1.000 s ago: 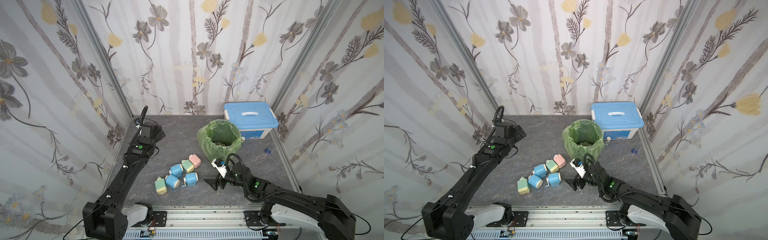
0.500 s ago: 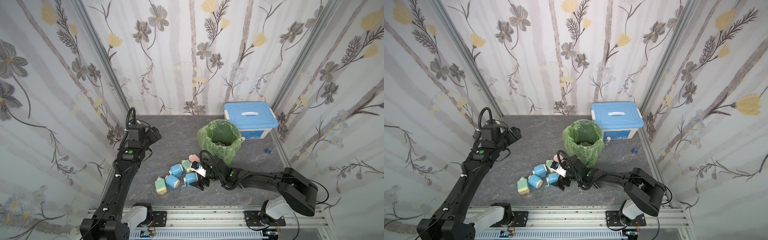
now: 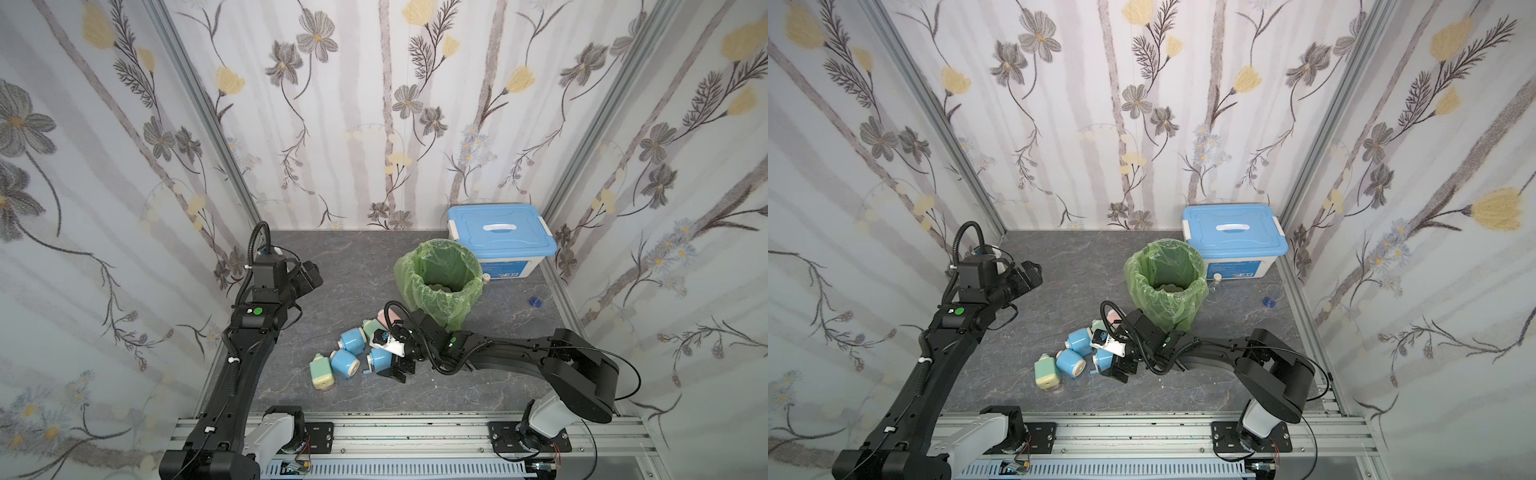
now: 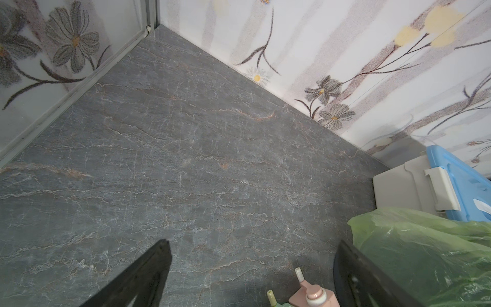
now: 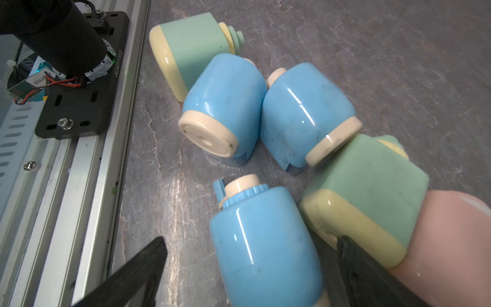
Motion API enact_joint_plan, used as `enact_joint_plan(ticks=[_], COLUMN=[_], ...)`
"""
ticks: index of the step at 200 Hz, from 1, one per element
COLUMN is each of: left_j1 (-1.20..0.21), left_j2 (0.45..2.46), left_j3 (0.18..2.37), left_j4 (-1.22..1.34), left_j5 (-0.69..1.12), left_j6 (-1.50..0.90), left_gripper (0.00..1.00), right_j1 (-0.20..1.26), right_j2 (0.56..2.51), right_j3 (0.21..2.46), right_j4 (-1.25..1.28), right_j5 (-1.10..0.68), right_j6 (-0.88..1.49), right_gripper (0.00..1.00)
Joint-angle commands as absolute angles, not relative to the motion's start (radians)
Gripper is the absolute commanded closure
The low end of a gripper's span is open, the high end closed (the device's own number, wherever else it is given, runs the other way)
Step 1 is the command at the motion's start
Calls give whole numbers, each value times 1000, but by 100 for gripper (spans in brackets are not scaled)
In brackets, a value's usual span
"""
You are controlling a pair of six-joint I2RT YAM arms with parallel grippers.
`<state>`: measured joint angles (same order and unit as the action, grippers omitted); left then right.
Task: Take out the pencil sharpener tray and clean the shavings
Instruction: Pick up the pencil sharpener from the center of the board.
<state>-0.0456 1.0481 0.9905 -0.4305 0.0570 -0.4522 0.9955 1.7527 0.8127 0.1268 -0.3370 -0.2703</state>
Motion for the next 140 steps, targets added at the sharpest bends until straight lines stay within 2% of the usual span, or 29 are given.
enact_joint_plan(ticks=[1,76,140], left_j1=[-43,-32,-31], left_j2=[1058,1056,1048], left_j3=[983,979,971], left_j4=[-383,-375,-366], left_j5=[79,95,95], left_j6=[-463,-464,-473], left_gripper=[0,0,0], right_j1=[998,1000,1028], right_j2=[1740,1788,1742], right_j3=[803,846,810], right_j4=[117,76,63], right_j5=[-333,-343,-323], right_j6=[-271,-305,-283], right_gripper=[0,1,2])
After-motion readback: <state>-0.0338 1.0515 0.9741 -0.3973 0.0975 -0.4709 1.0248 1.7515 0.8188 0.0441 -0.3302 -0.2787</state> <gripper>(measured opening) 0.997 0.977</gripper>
